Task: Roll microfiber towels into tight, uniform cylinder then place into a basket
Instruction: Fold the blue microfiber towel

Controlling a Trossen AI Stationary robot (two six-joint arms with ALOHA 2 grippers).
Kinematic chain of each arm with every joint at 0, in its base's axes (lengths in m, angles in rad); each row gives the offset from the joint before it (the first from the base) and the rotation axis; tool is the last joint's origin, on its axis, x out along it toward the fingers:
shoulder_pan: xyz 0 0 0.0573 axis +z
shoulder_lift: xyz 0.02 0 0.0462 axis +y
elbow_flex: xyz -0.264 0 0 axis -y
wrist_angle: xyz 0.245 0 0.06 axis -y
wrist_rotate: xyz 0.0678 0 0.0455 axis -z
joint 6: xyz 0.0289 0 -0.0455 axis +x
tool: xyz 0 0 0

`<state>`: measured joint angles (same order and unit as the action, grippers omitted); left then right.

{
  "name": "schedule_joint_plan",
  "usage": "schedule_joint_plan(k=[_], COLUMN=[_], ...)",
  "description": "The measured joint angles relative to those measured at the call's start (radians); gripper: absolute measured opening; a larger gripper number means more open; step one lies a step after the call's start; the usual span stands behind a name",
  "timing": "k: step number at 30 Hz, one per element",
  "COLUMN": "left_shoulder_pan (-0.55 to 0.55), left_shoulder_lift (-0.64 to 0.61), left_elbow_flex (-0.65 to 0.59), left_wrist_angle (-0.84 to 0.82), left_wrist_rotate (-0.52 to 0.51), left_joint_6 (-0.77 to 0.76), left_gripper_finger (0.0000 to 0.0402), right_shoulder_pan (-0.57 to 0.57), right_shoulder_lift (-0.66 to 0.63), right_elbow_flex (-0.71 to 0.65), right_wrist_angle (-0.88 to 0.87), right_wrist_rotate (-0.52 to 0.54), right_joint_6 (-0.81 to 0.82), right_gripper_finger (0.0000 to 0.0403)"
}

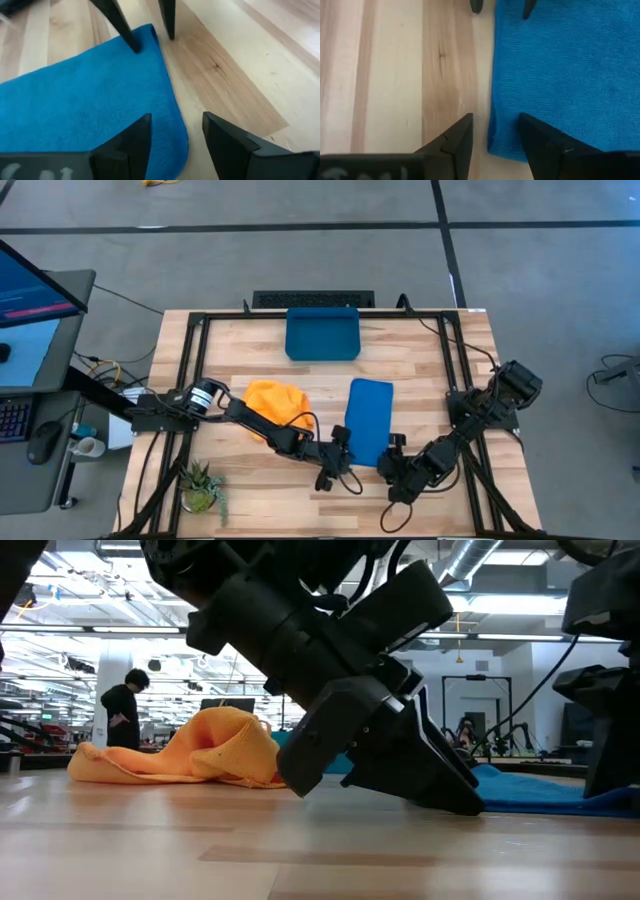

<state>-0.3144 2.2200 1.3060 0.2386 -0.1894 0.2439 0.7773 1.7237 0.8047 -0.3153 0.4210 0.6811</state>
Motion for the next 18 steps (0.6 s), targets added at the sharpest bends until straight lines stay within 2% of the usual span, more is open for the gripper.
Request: schedule_joint_plan(k=[10,14,18], left_shoulder_pan=[0.013,0.013,0.018], left_shoulder_lift=[0.000,0.002,0.002], left_elbow_flex=[0.001,0.000,-0.002], left_wrist_angle=[-0.052,-0.052,-0.053], left_wrist_rotate=[-0.088,-0.093,-0.032], left_joint_6=[-0.032,-0.030,-0.005], left_gripper_finger=[0.0160,0.0122,0.0070], right_shoulder_pan=[-0.001,-0.001,-0.001], right_shoulder_lift=[0.000,0.000,0.000], right_elbow_flex=[0.001,0.001,0.001], right_wrist_angle=[-0.022,-0.024,-0.026], right_wrist_rotate=[0.000,0.000,0.000], right_joint_6=[0.001,0.001,0.001], right_gripper_finger=[0.0150,0.0136,0.0125])
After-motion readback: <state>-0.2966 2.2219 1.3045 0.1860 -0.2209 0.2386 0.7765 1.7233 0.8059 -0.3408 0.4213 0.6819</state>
